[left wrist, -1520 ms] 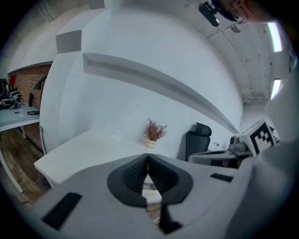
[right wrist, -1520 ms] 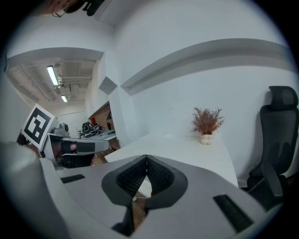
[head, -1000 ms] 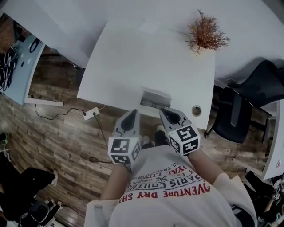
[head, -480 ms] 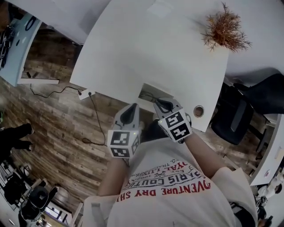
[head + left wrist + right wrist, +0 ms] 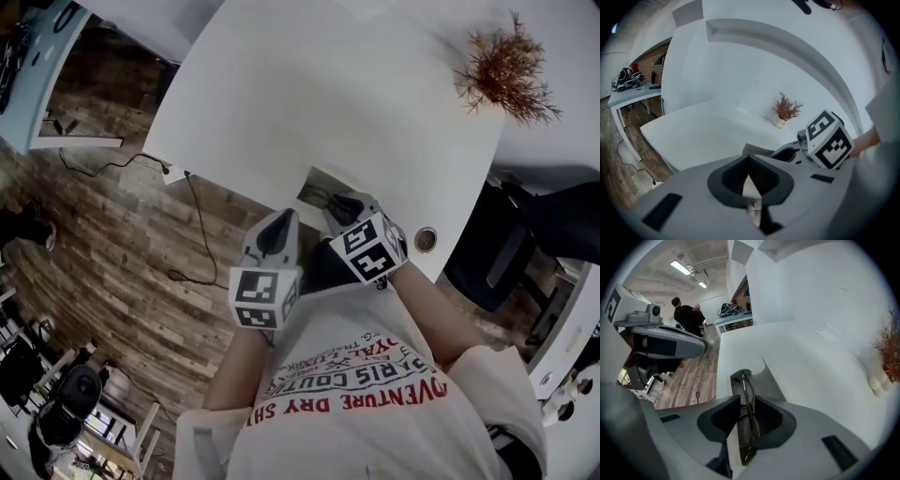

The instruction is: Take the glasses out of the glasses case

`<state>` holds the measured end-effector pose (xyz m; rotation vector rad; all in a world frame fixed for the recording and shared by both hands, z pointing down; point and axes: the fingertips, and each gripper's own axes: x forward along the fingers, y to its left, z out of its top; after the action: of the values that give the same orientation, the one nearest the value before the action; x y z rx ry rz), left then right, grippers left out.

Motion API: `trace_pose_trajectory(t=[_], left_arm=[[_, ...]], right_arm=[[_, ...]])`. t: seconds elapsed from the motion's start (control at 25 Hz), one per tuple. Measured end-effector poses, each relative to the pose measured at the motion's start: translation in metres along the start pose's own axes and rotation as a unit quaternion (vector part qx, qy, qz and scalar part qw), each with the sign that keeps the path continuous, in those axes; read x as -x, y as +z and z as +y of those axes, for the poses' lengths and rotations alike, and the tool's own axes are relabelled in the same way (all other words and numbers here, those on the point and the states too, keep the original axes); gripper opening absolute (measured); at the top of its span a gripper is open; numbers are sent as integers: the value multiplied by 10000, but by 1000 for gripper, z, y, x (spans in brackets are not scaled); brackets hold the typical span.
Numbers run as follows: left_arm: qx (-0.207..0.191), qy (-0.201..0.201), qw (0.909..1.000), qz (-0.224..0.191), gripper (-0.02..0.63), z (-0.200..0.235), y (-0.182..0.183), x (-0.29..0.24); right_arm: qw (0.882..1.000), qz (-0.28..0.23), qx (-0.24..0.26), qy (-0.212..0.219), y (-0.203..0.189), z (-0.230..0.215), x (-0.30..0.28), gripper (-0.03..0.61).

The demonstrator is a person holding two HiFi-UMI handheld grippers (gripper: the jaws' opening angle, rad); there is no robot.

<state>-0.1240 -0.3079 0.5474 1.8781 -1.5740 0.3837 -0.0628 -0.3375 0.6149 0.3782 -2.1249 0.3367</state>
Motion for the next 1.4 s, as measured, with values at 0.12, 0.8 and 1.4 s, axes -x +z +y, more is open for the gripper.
trace_pose_trajectory(t=[0.12,0.8,1.4], left_arm=[[91,64,9999,21,-3,5,-3,0],[11,61,9999,-84,-3,-2,10,0],[-701,-372,9959,-436,-3,-30,54,14]], right_arm=[[9999,46,58,-86,-1,-3,-3,79],[9978,-186,578,-272,10,-11,15,28],[9879,-1323,-126,-799,46,-16,94,28]])
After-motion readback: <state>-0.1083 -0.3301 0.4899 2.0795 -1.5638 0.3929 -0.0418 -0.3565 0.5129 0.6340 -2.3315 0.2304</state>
